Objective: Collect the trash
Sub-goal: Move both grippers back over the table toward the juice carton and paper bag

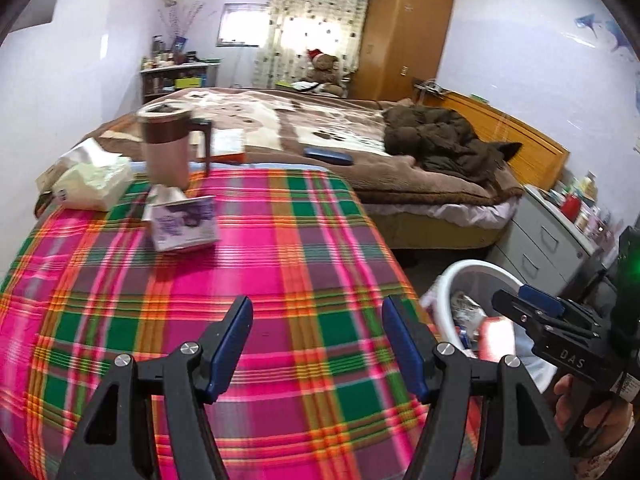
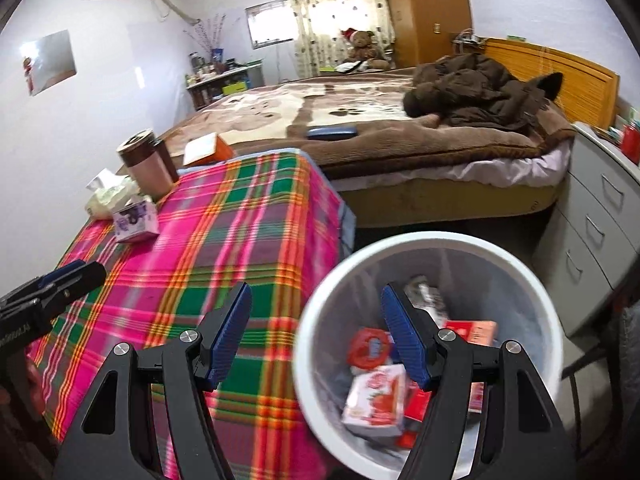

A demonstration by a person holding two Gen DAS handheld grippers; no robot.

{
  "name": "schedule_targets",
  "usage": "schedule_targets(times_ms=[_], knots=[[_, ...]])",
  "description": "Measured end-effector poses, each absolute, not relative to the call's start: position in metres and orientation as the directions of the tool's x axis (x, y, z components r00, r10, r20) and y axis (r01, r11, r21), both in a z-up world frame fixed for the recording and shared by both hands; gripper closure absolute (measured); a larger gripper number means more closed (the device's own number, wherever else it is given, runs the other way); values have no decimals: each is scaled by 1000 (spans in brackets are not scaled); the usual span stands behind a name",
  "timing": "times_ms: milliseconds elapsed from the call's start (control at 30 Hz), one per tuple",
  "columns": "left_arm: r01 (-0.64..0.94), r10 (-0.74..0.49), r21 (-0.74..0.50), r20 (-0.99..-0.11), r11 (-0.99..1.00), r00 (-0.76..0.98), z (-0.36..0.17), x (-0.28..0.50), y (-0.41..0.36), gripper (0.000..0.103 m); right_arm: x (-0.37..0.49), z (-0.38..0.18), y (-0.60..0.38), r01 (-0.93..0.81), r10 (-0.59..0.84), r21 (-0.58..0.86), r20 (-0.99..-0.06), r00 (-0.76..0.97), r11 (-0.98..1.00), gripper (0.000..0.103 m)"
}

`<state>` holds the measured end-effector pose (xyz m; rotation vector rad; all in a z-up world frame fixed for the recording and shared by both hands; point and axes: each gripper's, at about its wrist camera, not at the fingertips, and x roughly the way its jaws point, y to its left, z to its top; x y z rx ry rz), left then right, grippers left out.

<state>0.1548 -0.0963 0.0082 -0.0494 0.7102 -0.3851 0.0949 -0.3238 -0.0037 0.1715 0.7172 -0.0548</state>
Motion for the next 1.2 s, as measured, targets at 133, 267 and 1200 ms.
schedule_targets(times_ms=[133,267,1200], knots=[[273,-323,-178,-628,945,708,7,163,-67,34,106,-6,-306,71,38,138,-662,749,988,34],[226,-280,-166,-628,960,726,7,170,-41,34,119,-9,-286,25,74,137,-669,740,990,34],[102,-166,-134,-661,986,732,-11,244,57,34,250,-2,-164,-185,195,87,-673,714,979,34]])
